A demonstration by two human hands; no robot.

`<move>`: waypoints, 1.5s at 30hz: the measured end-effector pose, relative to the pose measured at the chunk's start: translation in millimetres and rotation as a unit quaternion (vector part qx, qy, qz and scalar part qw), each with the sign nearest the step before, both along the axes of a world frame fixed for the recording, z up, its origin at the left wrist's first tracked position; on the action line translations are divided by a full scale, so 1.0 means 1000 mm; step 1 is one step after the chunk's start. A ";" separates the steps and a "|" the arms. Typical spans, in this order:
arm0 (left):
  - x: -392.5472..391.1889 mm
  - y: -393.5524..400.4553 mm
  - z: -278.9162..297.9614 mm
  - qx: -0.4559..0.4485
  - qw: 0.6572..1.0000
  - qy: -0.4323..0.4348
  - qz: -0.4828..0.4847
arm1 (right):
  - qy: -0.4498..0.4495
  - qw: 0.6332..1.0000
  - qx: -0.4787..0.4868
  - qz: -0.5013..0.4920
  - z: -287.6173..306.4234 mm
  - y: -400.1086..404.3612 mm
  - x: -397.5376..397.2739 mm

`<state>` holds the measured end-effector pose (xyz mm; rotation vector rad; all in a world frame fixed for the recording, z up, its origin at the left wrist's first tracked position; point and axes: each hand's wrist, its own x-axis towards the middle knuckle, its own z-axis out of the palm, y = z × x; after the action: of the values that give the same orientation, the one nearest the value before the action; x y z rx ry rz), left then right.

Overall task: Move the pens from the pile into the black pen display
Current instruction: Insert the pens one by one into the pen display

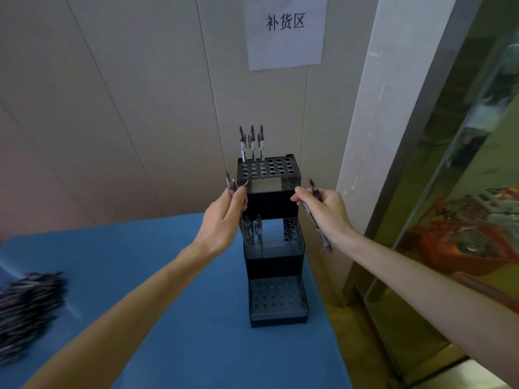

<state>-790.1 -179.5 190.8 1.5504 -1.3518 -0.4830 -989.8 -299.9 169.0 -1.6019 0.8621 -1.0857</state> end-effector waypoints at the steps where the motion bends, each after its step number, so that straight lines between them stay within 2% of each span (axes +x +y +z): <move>1: 0.000 -0.002 0.006 -0.011 1.000 -0.008 -0.018 | 0.004 1.000 -0.006 0.007 0.004 -0.002 0.000; 5: -0.004 -0.011 0.021 -0.037 0.997 -0.016 -0.069 | -0.013 0.998 -0.044 0.040 0.018 -0.004 0.003; 8: -0.009 -0.017 0.021 -0.055 0.997 0.012 -0.050 | -0.014 0.997 -0.066 0.027 0.018 0.000 0.006; 13: -0.011 -0.025 0.012 -0.034 0.999 0.022 0.009 | 0.017 0.997 -0.076 0.013 0.003 0.006 0.008; 20: -0.012 -0.022 0.010 -0.014 0.991 0.123 0.057 | 0.132 0.973 -0.189 0.035 -0.014 0.004 0.009; 23: -0.011 -0.020 0.010 0.008 0.985 0.158 0.067 | 0.223 0.937 -0.260 0.073 -0.021 0.010 0.011; 25: -0.011 -0.017 0.011 0.017 0.985 0.160 0.059 | 0.257 0.926 -0.266 0.073 -0.025 0.009 0.015; 29: -0.008 -0.009 0.009 -0.005 0.990 0.139 0.029 | 0.296 0.924 -0.228 0.080 -0.017 0.005 0.016; 31: -0.007 -0.005 0.012 -0.037 0.989 0.141 0.031 | 0.288 0.941 -0.157 0.082 -0.013 0.006 0.011; 34: -0.002 -0.001 0.017 -0.070 0.982 0.165 0.056 | 0.155 0.979 -0.042 0.125 -0.012 0.006 0.001; 36: 0.003 0.000 0.018 -0.078 0.979 0.180 0.058 | 0.056 0.988 0.011 0.141 -0.011 0.003 -0.005; 37: 0.004 0.001 0.018 -0.074 0.979 0.180 0.053 | 0.035 0.990 0.034 0.132 -0.011 0.002 -0.007; 42: -0.008 -0.002 0.011 -0.005 0.975 0.217 0.050 | 0.084 0.981 0.137 0.111 -0.015 0.003 -0.011; 45: -0.013 -0.002 0.009 0.015 0.977 0.212 0.030 | 0.074 0.987 0.103 0.099 -0.017 0.007 -0.012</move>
<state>-802.8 -181.8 199.9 1.4061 -0.9701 -0.7520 -1001.4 -293.4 152.3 -1.5686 0.8622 -0.7216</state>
